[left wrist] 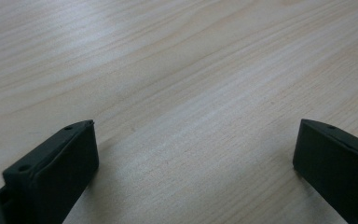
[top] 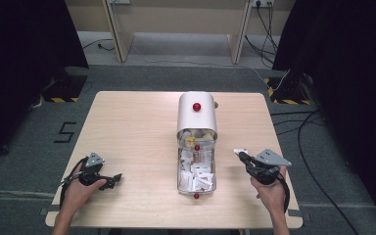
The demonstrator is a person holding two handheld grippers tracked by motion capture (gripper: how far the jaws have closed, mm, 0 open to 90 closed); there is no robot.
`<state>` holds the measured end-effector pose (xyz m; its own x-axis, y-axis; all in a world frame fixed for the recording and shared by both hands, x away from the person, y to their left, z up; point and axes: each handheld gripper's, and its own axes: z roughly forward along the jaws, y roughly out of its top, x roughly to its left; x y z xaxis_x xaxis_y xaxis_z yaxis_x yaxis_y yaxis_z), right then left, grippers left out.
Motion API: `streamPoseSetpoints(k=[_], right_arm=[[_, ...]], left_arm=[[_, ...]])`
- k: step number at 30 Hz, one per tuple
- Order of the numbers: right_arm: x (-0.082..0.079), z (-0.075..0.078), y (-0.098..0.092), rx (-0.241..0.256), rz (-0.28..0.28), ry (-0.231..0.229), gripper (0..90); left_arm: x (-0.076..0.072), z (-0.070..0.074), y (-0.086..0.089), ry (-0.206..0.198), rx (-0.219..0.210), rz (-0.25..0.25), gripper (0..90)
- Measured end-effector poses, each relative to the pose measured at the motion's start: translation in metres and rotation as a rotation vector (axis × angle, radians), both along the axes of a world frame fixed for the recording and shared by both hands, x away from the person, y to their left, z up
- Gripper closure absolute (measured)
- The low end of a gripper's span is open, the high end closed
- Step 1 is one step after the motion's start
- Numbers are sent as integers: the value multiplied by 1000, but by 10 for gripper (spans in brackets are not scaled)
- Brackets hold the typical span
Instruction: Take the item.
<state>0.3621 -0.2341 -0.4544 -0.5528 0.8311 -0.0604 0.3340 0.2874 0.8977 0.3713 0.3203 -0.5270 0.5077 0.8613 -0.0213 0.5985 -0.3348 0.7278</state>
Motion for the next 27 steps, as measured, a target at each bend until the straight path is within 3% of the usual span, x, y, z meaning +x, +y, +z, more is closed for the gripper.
streamPoseSetpoints(k=[18,27], right_arm=[[14,-12,3,-6,1,29,874],[19,-22,-1,-6,-13,66,874]], left_arm=[[0,0,0,0,0,0,0],[0,0,0,0,0,0,0]])
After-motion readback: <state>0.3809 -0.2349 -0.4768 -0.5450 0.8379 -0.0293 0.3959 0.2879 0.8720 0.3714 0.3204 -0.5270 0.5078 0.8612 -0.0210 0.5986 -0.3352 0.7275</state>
